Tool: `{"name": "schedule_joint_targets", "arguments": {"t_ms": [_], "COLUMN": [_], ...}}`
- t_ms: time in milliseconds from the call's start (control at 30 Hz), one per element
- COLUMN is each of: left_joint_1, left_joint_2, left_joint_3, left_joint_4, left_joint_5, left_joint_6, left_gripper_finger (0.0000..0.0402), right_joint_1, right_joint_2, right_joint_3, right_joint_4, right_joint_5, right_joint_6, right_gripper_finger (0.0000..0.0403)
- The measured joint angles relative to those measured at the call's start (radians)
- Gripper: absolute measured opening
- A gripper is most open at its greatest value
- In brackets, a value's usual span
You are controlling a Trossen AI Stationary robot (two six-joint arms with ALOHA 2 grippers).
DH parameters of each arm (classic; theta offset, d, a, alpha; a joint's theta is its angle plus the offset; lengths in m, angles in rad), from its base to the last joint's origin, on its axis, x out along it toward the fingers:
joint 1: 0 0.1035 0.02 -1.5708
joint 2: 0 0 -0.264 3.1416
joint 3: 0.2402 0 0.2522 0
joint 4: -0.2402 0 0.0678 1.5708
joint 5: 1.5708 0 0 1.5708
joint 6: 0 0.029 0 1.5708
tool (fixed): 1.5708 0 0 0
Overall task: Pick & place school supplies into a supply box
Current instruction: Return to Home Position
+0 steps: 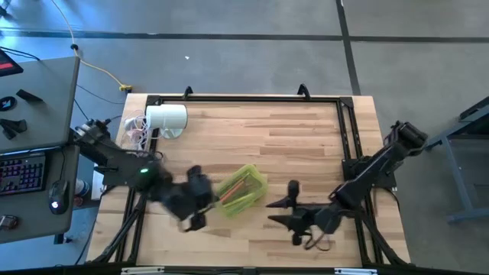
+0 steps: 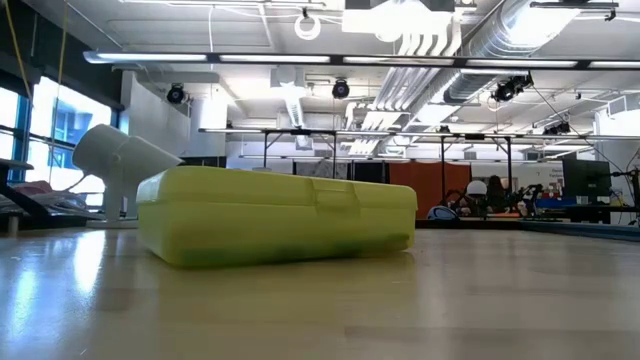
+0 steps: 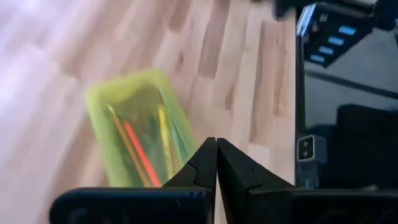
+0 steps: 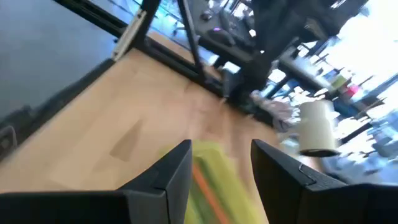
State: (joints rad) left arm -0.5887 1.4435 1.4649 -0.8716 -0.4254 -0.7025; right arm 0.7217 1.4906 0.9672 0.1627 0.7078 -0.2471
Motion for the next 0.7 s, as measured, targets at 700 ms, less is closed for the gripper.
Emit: {"name": "schedule_joint_targets", "arguments": {"t_ms": [700], "left_joint_1": [-0.453], "left_joint_2": [-0.203], "left_joint_3": [-0.149], "left_joint_4": [-0.650], "left_joint_5": [-0.740], "left_joint_6": [-0.662], "left_gripper_finger": [0.0055], "right_joint_1": [0.077], "right_joint_2": [-0.475], "right_joint_3": [0.000], "right_joint_4": [-0.803], "right_joint_5": [0.113], "right_joint_6": [0.688], "right_gripper_finger": [0.0150]}}
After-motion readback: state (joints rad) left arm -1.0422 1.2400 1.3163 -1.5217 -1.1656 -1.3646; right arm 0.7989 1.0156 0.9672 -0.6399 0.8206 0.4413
